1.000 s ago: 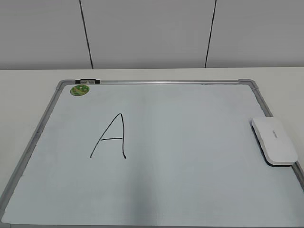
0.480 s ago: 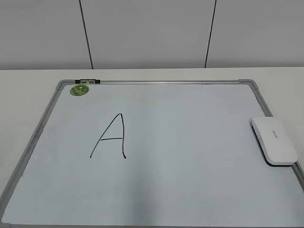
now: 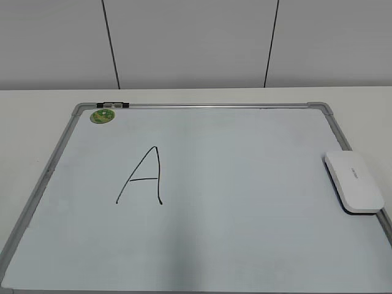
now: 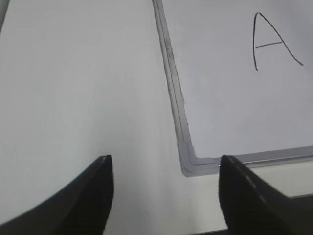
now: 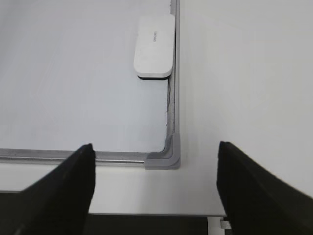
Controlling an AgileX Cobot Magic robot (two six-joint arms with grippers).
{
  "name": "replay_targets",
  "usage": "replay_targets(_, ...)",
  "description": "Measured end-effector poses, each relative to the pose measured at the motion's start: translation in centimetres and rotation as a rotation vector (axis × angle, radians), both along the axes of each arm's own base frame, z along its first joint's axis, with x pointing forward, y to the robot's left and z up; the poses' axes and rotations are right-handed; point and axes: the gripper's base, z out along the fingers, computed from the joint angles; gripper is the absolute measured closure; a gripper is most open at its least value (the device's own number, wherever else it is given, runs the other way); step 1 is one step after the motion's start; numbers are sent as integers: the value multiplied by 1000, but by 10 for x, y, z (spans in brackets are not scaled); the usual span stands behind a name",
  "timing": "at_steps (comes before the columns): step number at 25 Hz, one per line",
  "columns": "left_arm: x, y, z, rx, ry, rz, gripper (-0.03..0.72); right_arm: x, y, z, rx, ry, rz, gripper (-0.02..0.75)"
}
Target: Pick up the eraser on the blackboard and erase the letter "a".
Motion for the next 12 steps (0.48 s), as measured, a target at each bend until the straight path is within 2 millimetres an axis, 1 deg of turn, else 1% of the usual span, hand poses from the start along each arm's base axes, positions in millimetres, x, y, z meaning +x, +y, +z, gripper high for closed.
replay_targets(5,-13,1,0,-6,-84,41,206,-11,0,0,1,-73,-14,164)
replay_targets(12,-15,1,0,-5,-98,52,213,-11,0,0,2,-75,-15,164)
